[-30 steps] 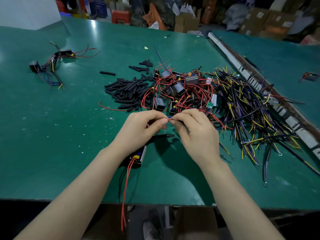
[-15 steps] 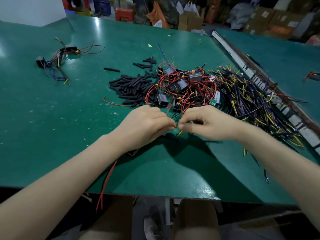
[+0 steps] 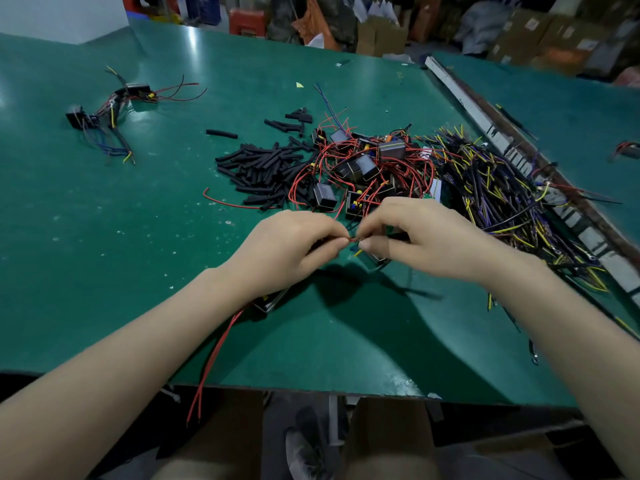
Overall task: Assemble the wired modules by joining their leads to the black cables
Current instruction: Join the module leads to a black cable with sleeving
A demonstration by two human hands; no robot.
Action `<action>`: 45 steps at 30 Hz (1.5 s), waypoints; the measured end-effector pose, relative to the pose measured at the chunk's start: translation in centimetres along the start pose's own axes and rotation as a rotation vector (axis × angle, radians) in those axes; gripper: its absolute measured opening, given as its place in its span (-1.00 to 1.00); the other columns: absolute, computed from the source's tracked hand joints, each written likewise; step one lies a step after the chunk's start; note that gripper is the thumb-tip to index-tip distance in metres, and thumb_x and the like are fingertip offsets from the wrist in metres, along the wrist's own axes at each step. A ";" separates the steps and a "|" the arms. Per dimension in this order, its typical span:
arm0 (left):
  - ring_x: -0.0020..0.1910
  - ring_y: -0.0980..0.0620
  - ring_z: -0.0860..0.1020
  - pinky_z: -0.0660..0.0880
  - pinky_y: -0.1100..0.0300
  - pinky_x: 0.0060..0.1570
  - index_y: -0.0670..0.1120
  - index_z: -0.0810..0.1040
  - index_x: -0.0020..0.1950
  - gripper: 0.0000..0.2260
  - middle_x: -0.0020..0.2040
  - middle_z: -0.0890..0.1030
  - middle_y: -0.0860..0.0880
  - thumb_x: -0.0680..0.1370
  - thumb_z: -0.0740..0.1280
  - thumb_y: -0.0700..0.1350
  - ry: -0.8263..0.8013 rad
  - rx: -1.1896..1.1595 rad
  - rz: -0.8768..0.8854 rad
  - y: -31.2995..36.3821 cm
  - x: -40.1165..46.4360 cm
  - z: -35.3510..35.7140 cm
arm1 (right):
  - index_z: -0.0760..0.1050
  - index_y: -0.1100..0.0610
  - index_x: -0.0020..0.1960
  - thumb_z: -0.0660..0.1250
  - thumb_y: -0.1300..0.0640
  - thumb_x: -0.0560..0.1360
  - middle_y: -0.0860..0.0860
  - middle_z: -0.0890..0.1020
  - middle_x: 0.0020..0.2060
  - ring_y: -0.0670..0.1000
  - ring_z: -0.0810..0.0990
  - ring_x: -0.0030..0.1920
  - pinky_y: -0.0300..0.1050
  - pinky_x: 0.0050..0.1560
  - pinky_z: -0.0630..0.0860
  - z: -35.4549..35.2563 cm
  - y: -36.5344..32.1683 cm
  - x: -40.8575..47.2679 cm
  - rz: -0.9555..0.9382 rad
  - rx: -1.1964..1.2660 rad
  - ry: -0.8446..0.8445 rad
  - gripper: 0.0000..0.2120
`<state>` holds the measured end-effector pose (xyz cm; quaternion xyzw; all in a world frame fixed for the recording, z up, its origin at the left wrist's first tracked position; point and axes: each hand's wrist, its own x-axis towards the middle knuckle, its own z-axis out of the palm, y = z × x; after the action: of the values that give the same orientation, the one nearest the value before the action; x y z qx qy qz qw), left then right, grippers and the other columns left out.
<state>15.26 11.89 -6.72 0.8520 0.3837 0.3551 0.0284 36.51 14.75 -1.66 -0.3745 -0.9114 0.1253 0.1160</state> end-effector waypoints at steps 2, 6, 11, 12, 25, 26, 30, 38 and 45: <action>-0.22 0.00 0.57 0.52 0.09 -0.18 -0.15 0.61 -0.03 -0.82 -0.22 0.64 0.01 0.54 0.28 -0.09 -0.013 -0.093 -0.077 -0.2 0.0 0.1 | 0.51 -0.08 0.19 0.32 -0.11 0.50 -0.19 0.51 -0.08 -0.14 0.49 -0.09 -0.08 -0.12 0.46 0.5 -0.3 -0.4 0.012 -0.111 0.051 -0.71; -0.29 0.19 0.50 0.42 0.29 -0.21 -0.10 0.60 -0.06 -0.81 -0.31 0.58 0.14 0.55 0.25 -0.04 -0.091 -0.243 -0.181 -0.7 0.1 0.1 | 0.60 0.06 0.04 0.28 0.03 0.58 -0.02 0.62 -0.11 0.07 0.62 -0.09 -0.03 -0.36 0.51 1.8 -0.7 -1.2 -0.140 -0.441 0.269 -0.84; -0.26 0.20 0.52 0.46 0.26 -0.17 -0.09 0.63 -0.04 -0.84 -0.27 0.62 0.12 0.55 0.30 -0.05 -0.118 -0.246 -0.154 -1.0 -0.1 0.1 | 0.61 0.11 -0.04 0.21 0.02 0.61 -0.01 0.61 -0.21 0.08 0.63 -0.14 -0.06 -0.42 0.49 2.6 -1.0 -1.4 -0.145 -0.473 0.273 -0.75; -0.25 0.22 0.52 0.47 0.24 -0.16 -0.09 0.63 -0.04 -0.84 -0.26 0.62 0.11 0.54 0.31 -0.05 -0.111 -0.233 -0.136 -1.0 -0.1 0.1 | 0.60 0.10 -0.03 0.17 -0.01 0.61 -0.02 0.60 -0.21 0.08 0.62 -0.11 -0.07 -0.39 0.48 2.6 -1.1 -1.4 -0.103 -0.417 0.233 -0.72; -0.21 -0.04 0.61 0.51 0.11 -0.18 -0.14 0.66 -0.06 -0.85 -0.19 0.68 -0.02 0.51 0.35 -0.10 -0.023 0.001 0.002 -0.9 -0.3 -0.6 | 0.52 -0.04 -0.16 0.13 -0.02 0.63 -0.06 0.48 -0.47 -0.12 0.42 -0.43 -0.24 -0.32 0.35 2.1 -0.1 1.0 0.155 0.096 -0.111 -0.73; -0.22 -0.05 0.61 0.52 0.09 -0.18 -0.15 0.66 -0.07 -0.85 -0.20 0.67 -0.03 0.52 0.34 -0.11 -0.021 -0.018 -0.016 -0.9 -0.3 -0.6 | 0.50 -0.02 -0.05 0.14 -0.03 0.63 -0.06 0.52 -0.47 -0.13 0.44 -0.43 -0.25 -0.33 0.34 2.1 -0.1 1.1 0.140 0.070 -0.084 -0.79; -0.22 -0.03 0.59 0.54 0.04 -0.19 -0.17 0.65 -0.08 -0.85 -0.20 0.66 -0.02 0.52 0.32 -0.13 -0.020 -0.077 -0.061 -0.8 -0.4 -0.5 | 0.35 -0.06 0.13 0.04 -0.16 0.56 -0.11 0.64 -0.34 -0.14 0.49 -0.40 -0.15 -0.25 0.45 1.6 -0.7 0.4 0.072 -0.089 -0.023 -0.73; -0.19 -0.07 0.60 0.53 0.05 -0.15 -0.17 0.64 -0.07 -0.83 -0.18 0.66 -0.05 0.52 0.30 -0.12 -0.097 -0.021 0.007 -0.7 -0.3 -0.6 | 0.49 0.03 0.12 0.11 -0.02 0.61 -0.07 0.50 0.05 -0.01 0.50 0.03 -0.06 -0.23 0.46 1.8 -0.9 0.4 -0.079 -0.383 0.033 -0.76; -0.20 -0.06 0.59 0.51 0.08 -0.16 -0.17 0.64 -0.06 -0.81 -0.19 0.65 -0.04 0.53 0.29 -0.09 -0.136 -0.051 -0.012 -0.8 -0.2 -0.9 | 0.44 0.02 0.15 -0.01 -0.09 0.63 -0.08 0.46 0.05 0.01 0.49 0.10 -0.07 -0.08 0.41 1.9 -0.8 1.3 0.025 -0.343 -0.083 -0.68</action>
<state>14.16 12.10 -6.43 0.8709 0.3768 0.3057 0.0783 34.50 14.89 -3.03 -0.3946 -0.9187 -0.0151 0.0113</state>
